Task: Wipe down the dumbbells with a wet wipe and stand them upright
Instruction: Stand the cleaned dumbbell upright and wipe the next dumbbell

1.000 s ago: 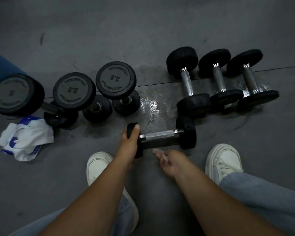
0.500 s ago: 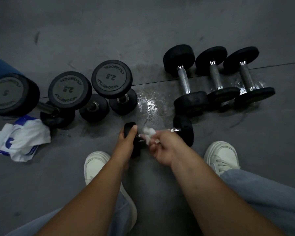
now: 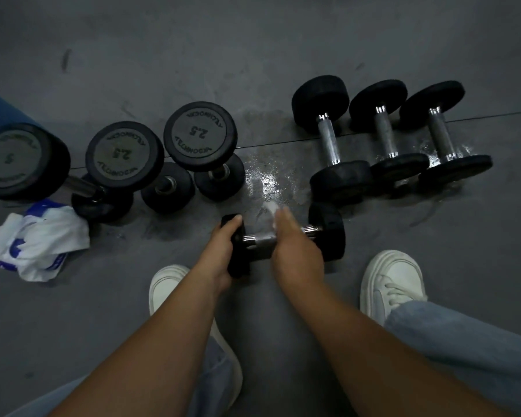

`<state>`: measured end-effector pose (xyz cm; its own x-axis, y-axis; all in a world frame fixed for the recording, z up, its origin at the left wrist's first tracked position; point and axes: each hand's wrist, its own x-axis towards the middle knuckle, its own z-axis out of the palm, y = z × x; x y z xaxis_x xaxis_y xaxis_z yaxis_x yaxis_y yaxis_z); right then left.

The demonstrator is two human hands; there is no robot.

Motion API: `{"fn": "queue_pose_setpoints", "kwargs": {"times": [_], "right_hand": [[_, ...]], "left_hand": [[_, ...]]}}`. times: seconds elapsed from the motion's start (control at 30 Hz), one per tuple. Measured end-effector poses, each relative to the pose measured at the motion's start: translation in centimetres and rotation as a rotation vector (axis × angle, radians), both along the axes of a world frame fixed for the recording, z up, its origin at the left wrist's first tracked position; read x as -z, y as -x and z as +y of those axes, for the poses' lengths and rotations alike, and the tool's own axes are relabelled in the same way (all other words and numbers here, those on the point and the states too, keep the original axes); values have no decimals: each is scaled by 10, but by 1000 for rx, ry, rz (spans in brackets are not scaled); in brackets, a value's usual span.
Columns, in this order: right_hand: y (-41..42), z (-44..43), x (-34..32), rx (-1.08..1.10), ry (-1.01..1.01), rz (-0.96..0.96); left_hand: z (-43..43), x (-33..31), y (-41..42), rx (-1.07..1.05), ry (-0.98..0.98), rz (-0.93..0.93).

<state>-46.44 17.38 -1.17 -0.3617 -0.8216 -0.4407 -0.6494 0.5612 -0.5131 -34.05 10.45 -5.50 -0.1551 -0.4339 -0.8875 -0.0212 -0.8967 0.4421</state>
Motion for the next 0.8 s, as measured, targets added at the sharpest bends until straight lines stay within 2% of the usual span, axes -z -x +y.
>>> {"fn": "queue_pose_setpoints", "kwargs": {"times": [0.03,0.1,0.17,0.23,0.3,0.37,0.47,0.57,0.67,0.8], "right_hand": [[0,0,6,21,-51,8],[-2,5,9,-103,-118,-32],[-2,6,5,-210,-1,-89],[3,6,3,-132,74,-64],[6,8,3,-51,-41,24],[5,12,3,-187,-142,89],[24,4,-14,-189,-60,71],[45,-3,-42,-87,67,158],[53,0,-66,-77,181,274],[56,17,-86,-113,181,358]], "left_hand": [[-1,-1,0,3,-13,2],[-1,-3,1,-1,4,-5],[1,-2,1,7,73,-19],[4,-8,3,27,106,-36],[6,-13,5,22,130,-66],[11,-17,6,-18,181,-82],[25,-19,8,-51,256,-126],[32,-37,16,4,355,-198],[30,-67,27,154,474,-337],[28,-109,36,525,692,-609]]}}
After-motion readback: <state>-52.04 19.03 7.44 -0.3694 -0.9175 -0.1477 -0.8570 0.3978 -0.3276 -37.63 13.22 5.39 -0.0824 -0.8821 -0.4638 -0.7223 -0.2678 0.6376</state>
